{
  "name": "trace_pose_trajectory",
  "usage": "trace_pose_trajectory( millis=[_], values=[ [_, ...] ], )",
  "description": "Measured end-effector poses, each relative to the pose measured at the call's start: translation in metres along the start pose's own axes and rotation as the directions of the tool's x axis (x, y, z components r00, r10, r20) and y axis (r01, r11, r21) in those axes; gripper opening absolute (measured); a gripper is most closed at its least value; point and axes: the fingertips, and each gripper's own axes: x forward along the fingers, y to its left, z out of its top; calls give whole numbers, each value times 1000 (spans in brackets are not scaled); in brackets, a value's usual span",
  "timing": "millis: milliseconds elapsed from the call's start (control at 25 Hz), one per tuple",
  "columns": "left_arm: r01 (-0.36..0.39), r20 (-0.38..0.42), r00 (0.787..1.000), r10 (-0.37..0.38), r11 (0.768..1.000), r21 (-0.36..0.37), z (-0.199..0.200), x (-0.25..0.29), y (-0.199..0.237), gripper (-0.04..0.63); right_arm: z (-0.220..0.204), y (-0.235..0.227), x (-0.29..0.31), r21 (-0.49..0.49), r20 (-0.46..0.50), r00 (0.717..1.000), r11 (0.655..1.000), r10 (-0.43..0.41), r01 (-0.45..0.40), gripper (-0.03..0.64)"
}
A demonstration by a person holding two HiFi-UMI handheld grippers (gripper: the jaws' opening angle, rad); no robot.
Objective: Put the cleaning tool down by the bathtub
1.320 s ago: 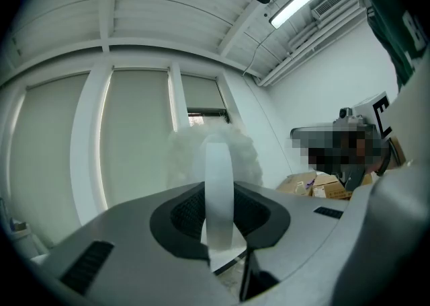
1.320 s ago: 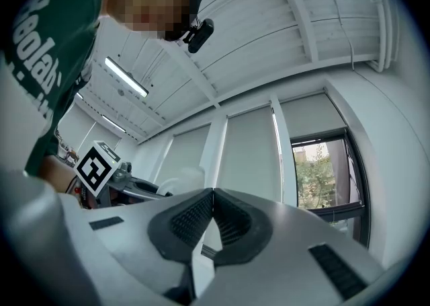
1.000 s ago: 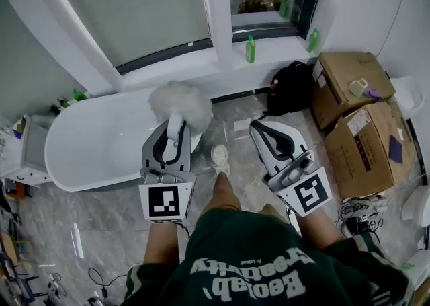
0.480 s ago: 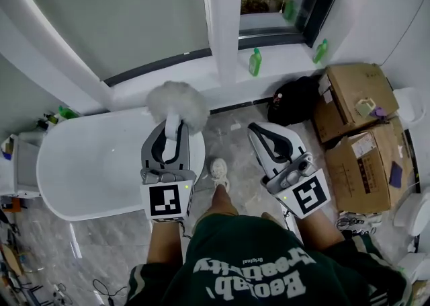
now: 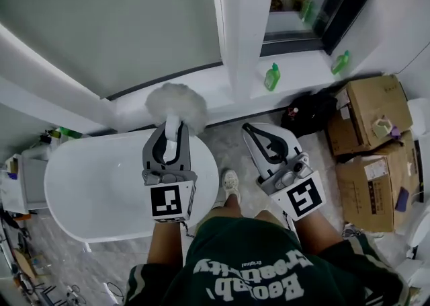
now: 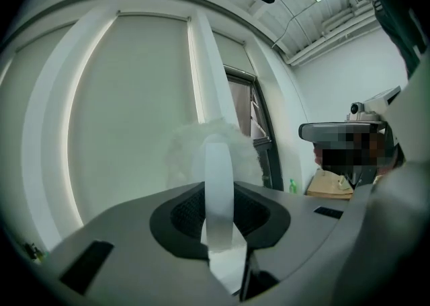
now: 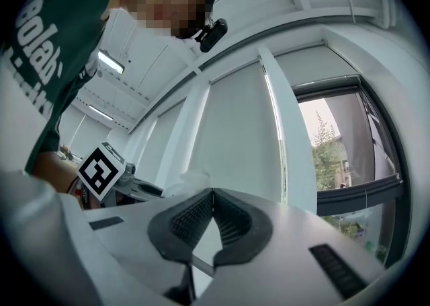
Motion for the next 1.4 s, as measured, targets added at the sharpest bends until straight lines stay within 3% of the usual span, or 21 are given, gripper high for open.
trace_pose_trajectory(
  millis=[400,640,1040,1200,1400],
  values=[
    [40,-72,997,-41,999,-15,-37,94,41,92,-62,-47,82,52,-63,998,998,-21,24,17],
    [46,-77,996,-50,997,-61,-50,114,47,92,-68,-58,89,19,-108,993,999,-41,44,17],
    [-13,-118,993,9,999,-32,-59,127,51,93,-76,-91,106,76,-124,990,994,-63,73,17],
    [-67,-129,990,60,997,-50,-60,130,52,94,-80,-105,119,114,-75,997,993,-20,28,17],
    [-186,-158,971,177,981,-48,-59,119,67,94,-83,-97,148,134,-30,993,985,117,-112,17]
  ],
)
